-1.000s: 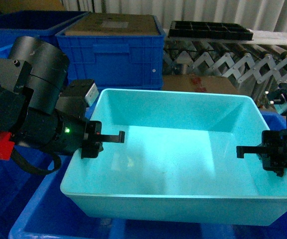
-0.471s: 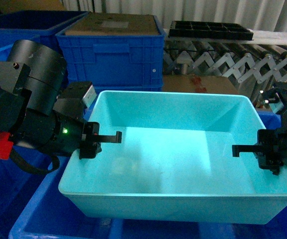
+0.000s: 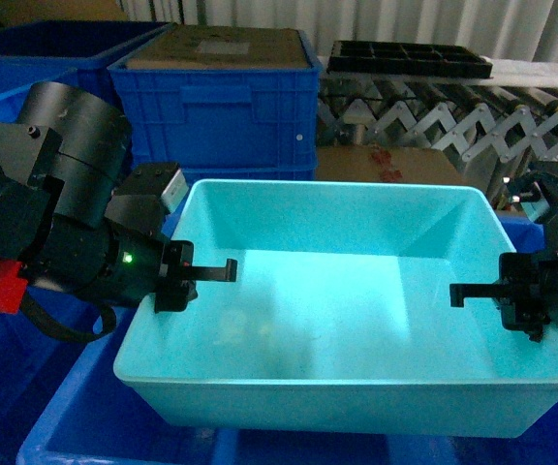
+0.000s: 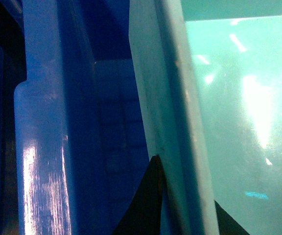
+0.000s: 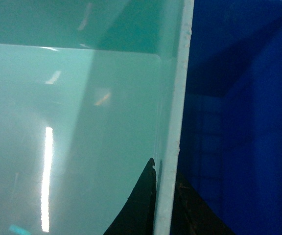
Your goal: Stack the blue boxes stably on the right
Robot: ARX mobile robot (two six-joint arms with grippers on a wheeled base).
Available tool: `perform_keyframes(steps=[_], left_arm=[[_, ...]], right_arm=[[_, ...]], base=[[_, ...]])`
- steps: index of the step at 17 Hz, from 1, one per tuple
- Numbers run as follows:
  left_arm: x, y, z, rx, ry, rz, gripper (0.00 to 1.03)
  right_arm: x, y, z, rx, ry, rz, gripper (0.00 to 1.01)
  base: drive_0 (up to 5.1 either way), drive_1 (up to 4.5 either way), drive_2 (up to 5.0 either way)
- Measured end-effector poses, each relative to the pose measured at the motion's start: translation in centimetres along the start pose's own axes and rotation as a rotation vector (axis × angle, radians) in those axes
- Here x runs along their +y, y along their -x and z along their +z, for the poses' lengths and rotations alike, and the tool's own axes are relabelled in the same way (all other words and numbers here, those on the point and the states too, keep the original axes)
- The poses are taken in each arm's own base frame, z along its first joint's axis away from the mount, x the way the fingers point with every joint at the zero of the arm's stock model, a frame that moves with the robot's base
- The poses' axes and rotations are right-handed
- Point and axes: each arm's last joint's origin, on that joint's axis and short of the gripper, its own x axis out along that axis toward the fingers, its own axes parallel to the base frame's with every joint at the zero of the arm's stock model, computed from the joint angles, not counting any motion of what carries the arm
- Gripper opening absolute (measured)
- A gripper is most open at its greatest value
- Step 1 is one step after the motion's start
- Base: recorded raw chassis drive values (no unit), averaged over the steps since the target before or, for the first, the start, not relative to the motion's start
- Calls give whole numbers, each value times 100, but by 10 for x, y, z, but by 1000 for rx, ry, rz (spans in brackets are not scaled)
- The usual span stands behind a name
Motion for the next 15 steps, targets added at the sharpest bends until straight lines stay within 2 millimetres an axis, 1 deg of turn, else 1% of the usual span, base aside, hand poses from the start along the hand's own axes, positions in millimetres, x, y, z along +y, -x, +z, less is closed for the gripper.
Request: perform_keyframes(steps=[3, 4, 7, 12, 13, 14, 15], left_arm=[[0, 0, 0, 0, 0, 0, 6], [0, 0, 0, 1, -2, -2, 9], [0, 0, -1, 10, -74, 3, 37], [-4, 0, -1, 8, -114, -18, 91], [-5, 0, -1, 7, -120, -22, 100], [-5, 0, -1, 7, -121, -19, 97], [-4, 0, -1, 7, -120, -19, 98]], right_arm=[[0, 0, 0, 0, 0, 0, 7], [0, 0, 0, 0, 4, 0, 8], [-3, 0, 3, -19, 54, -77, 36], [-5, 0, 5, -23, 64, -88, 92], [-5, 0, 5, -23, 64, -88, 100], [-5, 0, 5, -23, 64, -89, 97], [-5, 0, 5, -23, 64, -89, 98]], base=[[0, 0, 0], [0, 0, 0], [0, 0, 0], [0, 0, 0], [0, 0, 0], [0, 0, 0], [0, 0, 0]])
